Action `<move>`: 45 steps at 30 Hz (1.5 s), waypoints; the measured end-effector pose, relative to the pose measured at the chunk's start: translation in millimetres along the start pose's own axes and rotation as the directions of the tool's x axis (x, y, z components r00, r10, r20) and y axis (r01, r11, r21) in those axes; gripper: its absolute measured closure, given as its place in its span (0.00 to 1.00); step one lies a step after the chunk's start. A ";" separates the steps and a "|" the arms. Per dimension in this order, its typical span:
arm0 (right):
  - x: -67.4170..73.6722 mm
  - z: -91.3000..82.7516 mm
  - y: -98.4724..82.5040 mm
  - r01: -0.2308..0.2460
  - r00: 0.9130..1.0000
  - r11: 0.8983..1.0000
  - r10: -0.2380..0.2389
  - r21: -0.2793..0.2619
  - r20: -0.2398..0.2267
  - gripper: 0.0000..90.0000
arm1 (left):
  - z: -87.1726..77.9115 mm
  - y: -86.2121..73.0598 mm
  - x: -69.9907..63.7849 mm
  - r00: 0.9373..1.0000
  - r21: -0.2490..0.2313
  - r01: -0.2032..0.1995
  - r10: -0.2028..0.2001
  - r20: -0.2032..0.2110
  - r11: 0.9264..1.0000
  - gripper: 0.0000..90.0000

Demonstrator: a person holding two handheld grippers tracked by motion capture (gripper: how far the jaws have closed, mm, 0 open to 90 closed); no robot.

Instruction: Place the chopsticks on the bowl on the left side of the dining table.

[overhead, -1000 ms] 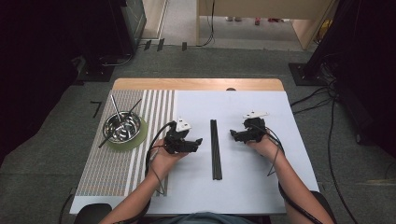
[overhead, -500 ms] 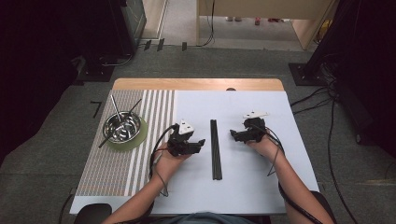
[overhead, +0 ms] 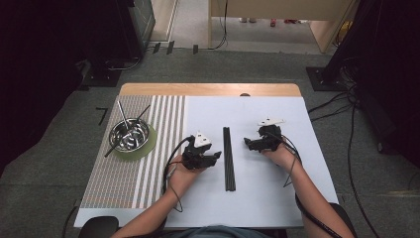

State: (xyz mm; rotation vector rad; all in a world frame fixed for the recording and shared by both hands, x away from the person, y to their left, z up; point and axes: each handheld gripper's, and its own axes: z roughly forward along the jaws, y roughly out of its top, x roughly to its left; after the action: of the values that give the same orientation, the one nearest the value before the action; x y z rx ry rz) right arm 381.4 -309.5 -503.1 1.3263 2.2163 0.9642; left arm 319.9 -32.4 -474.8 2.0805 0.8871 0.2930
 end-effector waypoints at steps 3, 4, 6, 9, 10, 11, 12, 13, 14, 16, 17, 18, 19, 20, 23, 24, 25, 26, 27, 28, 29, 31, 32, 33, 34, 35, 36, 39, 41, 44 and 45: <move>0.1 -0.2 0.0 -0.002 1.000 1.000 0.002 0.002 0.000 0.08 | 1.8 -1.7 -3.7 1.000 0.004 -0.005 0.005 -0.004 1.000 0.56; 0.2 -0.2 0.0 -0.002 1.000 1.000 0.002 0.002 0.001 0.08 | 3.1 -2.2 -5.4 1.000 0.008 0.001 -0.001 -0.005 1.000 0.55; 0.2 -0.2 0.0 -0.002 1.000 1.000 0.002 0.002 0.001 0.08 | 5.1 -3.7 -8.8 1.000 0.007 0.006 -0.006 0.003 1.000 0.54; 0.2 -0.1 -0.1 -0.002 1.000 1.000 0.002 0.001 0.000 0.08 | 8.2 -5.7 -13.9 1.000 0.013 -0.007 0.007 0.005 1.000 0.53; 0.2 -0.2 -0.1 -0.002 1.000 1.000 0.002 0.001 0.001 0.08 | 9.1 -6.3 -15.3 1.000 0.013 -0.013 0.013 0.002 1.000 0.53; 0.3 -0.2 -0.1 -0.003 1.000 1.000 0.003 0.002 0.001 0.08 | 9.8 -6.8 -16.1 1.000 0.012 -0.019 0.019 0.003 1.000 0.53; 0.3 -0.2 -0.1 -0.003 1.000 1.000 0.003 0.002 0.001 0.08 | 10.7 -7.1 -16.8 1.000 0.015 -0.017 0.017 0.005 1.000 0.52; 0.2 -0.2 -0.1 -0.003 1.000 1.000 0.003 0.002 0.001 0.08 | 11.4 -7.6 -17.2 1.000 0.015 -0.017 0.017 0.006 1.000 0.52; 0.2 -0.2 -0.1 -0.002 1.000 1.000 0.002 0.001 0.001 0.08 | 12.1 -8.1 -17.7 1.000 0.015 -0.020 0.019 0.006 1.000 0.52; 0.2 -0.2 0.0 -0.003 1.000 1.000 0.003 0.002 0.001 0.08 | 13.0 -9.0 -18.7 1.000 0.016 -0.027 0.027 0.001 1.000 0.52; 0.2 -0.1 0.0 -0.002 1.000 1.000 0.002 0.001 0.001 0.08 | 13.3 -9.3 -19.2 0.999 0.013 -0.032 0.032 -0.002 0.999 0.51; 0.3 -0.2 0.0 -0.003 1.000 1.000 0.003 0.002 0.001 0.08 | 13.3 -9.4 -19.6 0.999 0.012 -0.034 0.034 -0.005 0.999 0.51; 0.3 -0.2 -0.1 -0.003 1.000 1.000 0.003 0.002 0.002 0.08 | 13.2 -9.4 -19.9 0.999 0.009 -0.038 0.038 -0.005 0.999 0.51; 0.3 -0.2 -0.1 -0.003 1.000 1.000 0.003 0.002 0.001 0.08 | 13.3 -9.4 -20.2 0.999 0.008 -0.040 0.040 -0.007 0.999 0.51; 0.2 -0.2 -0.1 -0.003 1.000 1.000 0.003 0.002 0.001 0.08 | 13.9 -10.2 -21.4 0.999 0.004 -0.046 0.046 -0.012 0.999 0.51; 0.2 -0.2 -0.1 -0.003 1.000 1.000 0.003 0.002 0.001 0.08 | 14.2 -10.5 -21.8 0.999 0.001 -0.048 0.048 -0.008 0.999 0.51; 0.2 -0.2 0.0 -0.003 1.000 1.000 0.003 0.001 0.001 0.08 | 14.7 -10.7 -22.4 0.999 0.003 -0.046 0.046 -0.005 0.999 0.51; 0.2 -0.2 -0.1 -0.003 1.000 1.000 0.003 0.002 0.001 0.08 | 15.4 -11.2 -23.1 0.999 0.003 -0.049 0.049 -0.006 0.999 0.51; 0.2 -0.2 -0.1 -0.003 1.000 1.000 0.003 0.002 0.001 0.08 | 16.3 -11.7 -23.8 0.999 0.002 -0.051 0.051 -0.004 0.999 0.50; 0.2 -0.2 -0.1 -0.003 1.000 1.000 0.003 0.002 0.001 0.08 | 17.1 -12.2 -24.6 0.999 0.005 -0.051 0.051 -0.004 0.999 0.50; 0.2 -0.2 0.0 -0.003 1.000 1.000 0.003 0.002 0.001 0.08 | 17.8 -12.9 -25.3 0.999 0.005 -0.054 0.054 -0.005 0.999 0.50; 0.2 -0.2 0.0 -0.003 1.000 1.000 0.003 0.002 0.001 0.08 | 18.8 -14.0 -26.5 0.998 0.010 -0.062 0.062 -0.010 0.998 0.49; 0.1 -0.2 -0.1 -0.002 1.000 1.000 0.002 0.001 0.001 0.08 | 19.2 -14.4 -26.9 0.998 0.012 -0.069 0.069 -0.013 0.998 0.49; 0.1 -0.2 -0.1 -0.002 1.000 1.000 0.002 0.002 0.001 0.08 | 19.4 -14.5 -27.0 0.997 0.009 -0.070 0.070 -0.013 0.998 0.49; 0.1 -0.2 -0.1 -0.002 1.000 1.000 0.002 0.001 0.001 0.08 | 19.5 -14.5 -27.0 0.998 0.010 -0.069 0.069 -0.011 0.998 0.48; 0.1 -0.2 -0.1 -0.001 1.000 1.000 0.001 0.001 0.001 0.08 | 19.6 -14.4 -26.9 0.998 0.012 -0.066 0.066 -0.007 0.998 0.48; 0.0 -0.1 -0.1 -0.001 1.000 1.000 0.001 0.001 0.001 0.08 | 19.6 -14.5 -26.7 0.998 0.011 -0.064 0.064 -0.007 0.998 0.48; 0.1 -0.2 -0.1 -0.002 1.000 1.000 0.002 0.002 0.001 0.08 | 19.7 -15.0 -26.5 0.998 0.008 -0.063 0.063 -0.006 0.998 0.48; 0.0 -0.1 -0.1 0.000 1.000 1.000 0.000 0.001 0.001 0.08 | 19.7 -15.0 -26.9 0.998 0.007 -0.064 0.064 -0.006 0.998 0.49; 0.0 -0.1 -0.1 0.000 1.000 1.000 0.000 0.001 0.001 0.08 | 19.7 -15.1 -26.9 0.998 0.008 -0.059 0.059 -0.003 0.998 0.50; 0.0 -0.1 -0.1 -0.001 1.000 1.000 0.001 0.001 0.001 0.08 | 19.6 -15.2 -26.8 0.998 0.008 -0.057 0.057 -0.004 0.998 0.50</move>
State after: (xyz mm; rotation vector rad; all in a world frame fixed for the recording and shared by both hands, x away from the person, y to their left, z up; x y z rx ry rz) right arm 381.2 -309.5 -503.1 1.3280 2.2160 0.9631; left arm 302.7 -56.5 -496.1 2.1156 0.8340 0.3245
